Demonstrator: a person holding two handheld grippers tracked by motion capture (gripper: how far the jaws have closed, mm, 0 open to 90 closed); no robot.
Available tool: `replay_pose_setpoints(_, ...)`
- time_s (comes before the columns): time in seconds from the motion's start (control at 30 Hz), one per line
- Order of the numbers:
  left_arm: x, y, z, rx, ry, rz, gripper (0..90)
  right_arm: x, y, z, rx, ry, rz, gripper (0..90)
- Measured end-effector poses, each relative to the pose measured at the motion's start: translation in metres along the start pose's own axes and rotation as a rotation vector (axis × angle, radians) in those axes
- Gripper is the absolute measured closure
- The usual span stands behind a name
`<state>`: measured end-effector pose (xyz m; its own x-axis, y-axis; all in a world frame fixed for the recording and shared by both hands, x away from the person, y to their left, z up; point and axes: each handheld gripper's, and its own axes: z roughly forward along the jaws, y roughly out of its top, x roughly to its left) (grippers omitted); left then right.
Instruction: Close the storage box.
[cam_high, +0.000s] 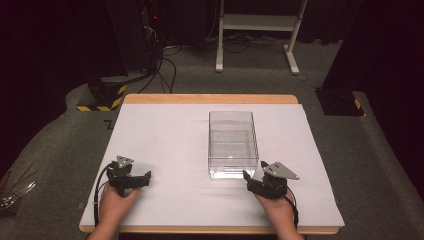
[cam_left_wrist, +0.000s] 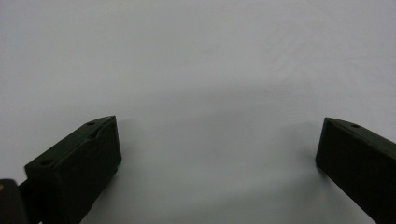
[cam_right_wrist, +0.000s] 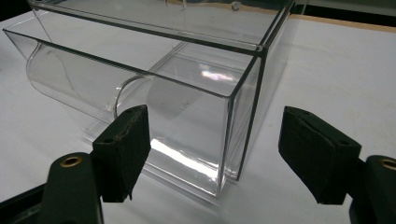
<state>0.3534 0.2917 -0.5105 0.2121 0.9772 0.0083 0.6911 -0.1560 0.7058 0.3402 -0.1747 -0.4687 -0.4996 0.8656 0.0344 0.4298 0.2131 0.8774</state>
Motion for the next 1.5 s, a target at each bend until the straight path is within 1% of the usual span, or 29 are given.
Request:
replay_pose_setpoints(0.37, 0.000, 0.000, 0.000, 0.000, -0.001, 0.000, 0.3, -0.003, 0.006, 0.008, -0.012, -0.021, -0.002, 25.6)
replay_pose_setpoints(0.43, 0.000, 0.000, 0.000, 0.000, -0.001, 0.000, 0.3, -0.005, 0.007, 0.010, -0.012, -0.019, 0.009, 25.4)
replay_pose_setpoints(0.63, 0.000, 0.000, 0.000, 0.001, -0.001, 0.000, 0.3, -0.007, 0.008, 0.013, -0.014, -0.022, 0.010, 24.9)
replay_pose_setpoints(0.97, 0.000, 0.000, 0.000, 0.000, 0.000, 0.000, 0.3, -0.014, 0.009, 0.018, -0.005, -0.035, 0.034, 25.0)
replay_pose_setpoints(1.1, 0.000, 0.000, 0.000, 0.000, 0.000, 0.000, 0.3, -0.018, 0.011, 0.020, -0.008, -0.043, 0.032, 25.1)
replay_pose_setpoints(1.13, 0.000, 0.000, 0.000, 0.000, 0.000, 0.000, 0.3, -0.019, 0.011, 0.021, -0.006, -0.041, 0.042, 25.1)
replay_pose_setpoints(1.5, 0.000, 0.000, 0.000, 0.000, 0.000, 0.000, 0.3, -0.027, 0.016, 0.025, -0.007, -0.060, 0.047, 24.9)
